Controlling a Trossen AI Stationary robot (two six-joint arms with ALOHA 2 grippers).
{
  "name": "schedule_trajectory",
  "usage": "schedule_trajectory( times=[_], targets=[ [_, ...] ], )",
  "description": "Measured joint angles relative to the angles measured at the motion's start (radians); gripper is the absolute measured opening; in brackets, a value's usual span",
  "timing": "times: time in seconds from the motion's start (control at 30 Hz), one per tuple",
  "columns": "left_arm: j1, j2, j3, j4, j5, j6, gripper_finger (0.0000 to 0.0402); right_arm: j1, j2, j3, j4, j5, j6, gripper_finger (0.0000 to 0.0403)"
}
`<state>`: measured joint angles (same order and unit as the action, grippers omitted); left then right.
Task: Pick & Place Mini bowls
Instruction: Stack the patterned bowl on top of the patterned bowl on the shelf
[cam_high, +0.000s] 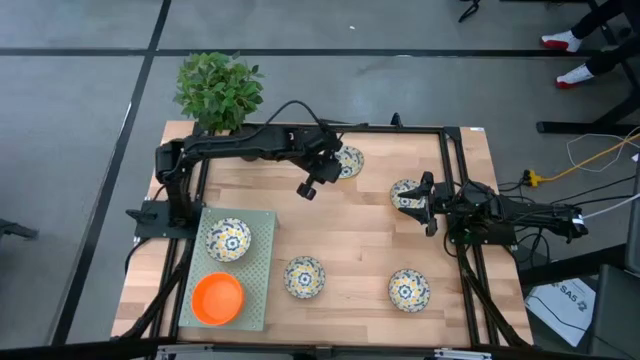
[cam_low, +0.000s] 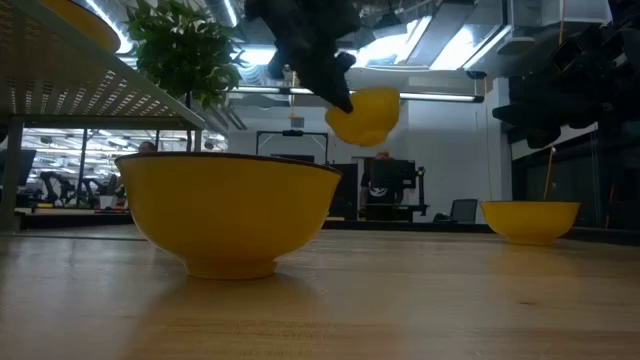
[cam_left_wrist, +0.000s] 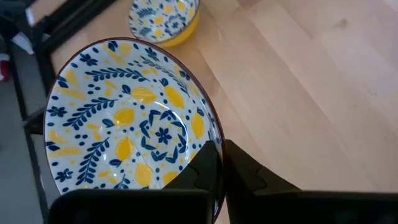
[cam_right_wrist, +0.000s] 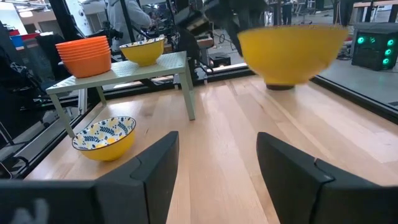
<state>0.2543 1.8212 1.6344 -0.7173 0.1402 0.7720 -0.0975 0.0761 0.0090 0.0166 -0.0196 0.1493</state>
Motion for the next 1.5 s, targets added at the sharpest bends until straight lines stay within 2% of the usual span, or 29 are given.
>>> schedule_trajectory(
  times=[0.3, 0.57, 0.8, 1.2, 1.5],
  targets=[
    [0.000, -0.105, 0.001, -0.017, -0.025, -0.030, 0.0005, 0.000, 0.000, 0.000, 0.000, 0.000, 0.000, 0.0215],
    [0.000, -0.193, 0.001, -0.118, -0.077, -0.078, 0.0005, 0.000, 0.000, 0.000, 0.000, 0.000, 0.000, 0.0215],
    [-0.015, -0.247, 0.001, -0.205, -0.168, -0.098, 0.0005, 0.000, 0.000, 0.000, 0.000, 0.000, 0.000, 0.0215],
    [-0.097, -0.320, 0.001, -0.268, -0.261, -0.088, 0.0005, 0.000, 0.000, 0.000, 0.000, 0.000, 0.000, 0.0215],
    [-0.171, -0.393, 0.001, -0.408, -0.290, -0.070, 0.0005, 0.000, 0.000, 0.000, 0.000, 0.000, 0.000, 0.0215]
  ],
)
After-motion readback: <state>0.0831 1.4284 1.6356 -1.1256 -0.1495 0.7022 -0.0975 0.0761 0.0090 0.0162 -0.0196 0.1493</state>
